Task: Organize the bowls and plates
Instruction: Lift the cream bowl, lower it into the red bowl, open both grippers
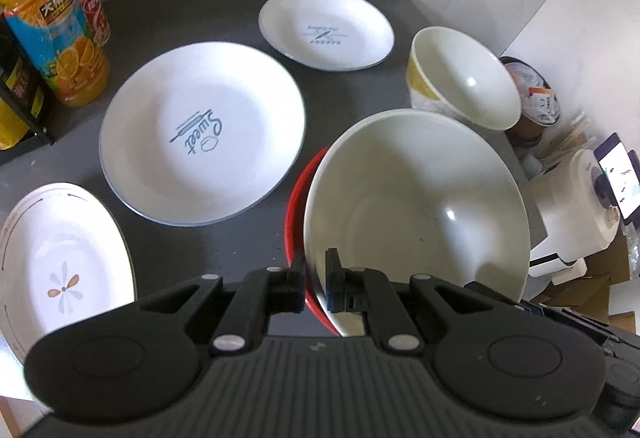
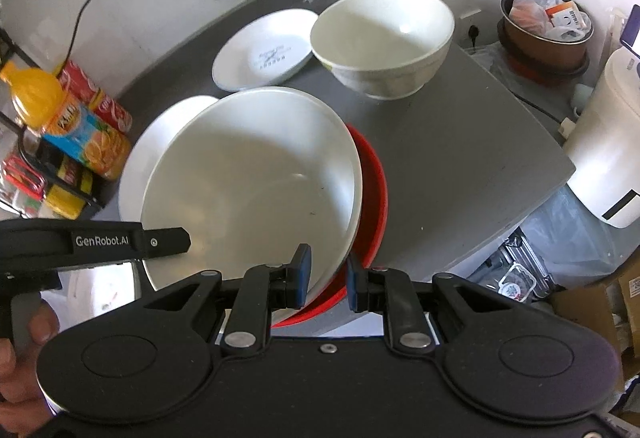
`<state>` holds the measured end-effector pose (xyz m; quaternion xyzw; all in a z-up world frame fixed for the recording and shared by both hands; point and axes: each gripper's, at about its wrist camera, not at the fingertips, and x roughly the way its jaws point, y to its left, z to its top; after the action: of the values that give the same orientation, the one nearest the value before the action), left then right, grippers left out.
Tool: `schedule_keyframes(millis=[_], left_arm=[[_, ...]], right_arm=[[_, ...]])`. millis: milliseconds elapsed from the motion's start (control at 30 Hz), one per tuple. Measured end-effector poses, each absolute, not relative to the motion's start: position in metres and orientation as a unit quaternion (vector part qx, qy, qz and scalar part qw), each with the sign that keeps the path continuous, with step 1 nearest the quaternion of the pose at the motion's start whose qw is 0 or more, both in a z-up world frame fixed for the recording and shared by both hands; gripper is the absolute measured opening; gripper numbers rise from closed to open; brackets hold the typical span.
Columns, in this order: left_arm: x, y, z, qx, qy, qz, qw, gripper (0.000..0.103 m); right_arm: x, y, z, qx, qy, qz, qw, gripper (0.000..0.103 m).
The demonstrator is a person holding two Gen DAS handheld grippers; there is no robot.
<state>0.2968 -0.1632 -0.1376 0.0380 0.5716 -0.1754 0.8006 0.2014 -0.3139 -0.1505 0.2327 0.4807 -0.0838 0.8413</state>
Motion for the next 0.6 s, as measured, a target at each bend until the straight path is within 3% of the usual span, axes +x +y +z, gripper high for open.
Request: schedule_keyframes(millis=[333, 600], left_arm=[[0.304, -0.168, -0.145, 0.054, 0.571, -0.17, 0.801, 0.007], [0.309, -0.167, -0.146, 0.053, 0.565, -0.164, 0.807, 0.008]], right_arm=[[0.215, -0.311, -0.158, 0.217, 0.498, -0.084, 0.835, 0.019], [0.218, -0.311, -0.156, 0.208, 0.502, -0.087, 0.835, 0.028]])
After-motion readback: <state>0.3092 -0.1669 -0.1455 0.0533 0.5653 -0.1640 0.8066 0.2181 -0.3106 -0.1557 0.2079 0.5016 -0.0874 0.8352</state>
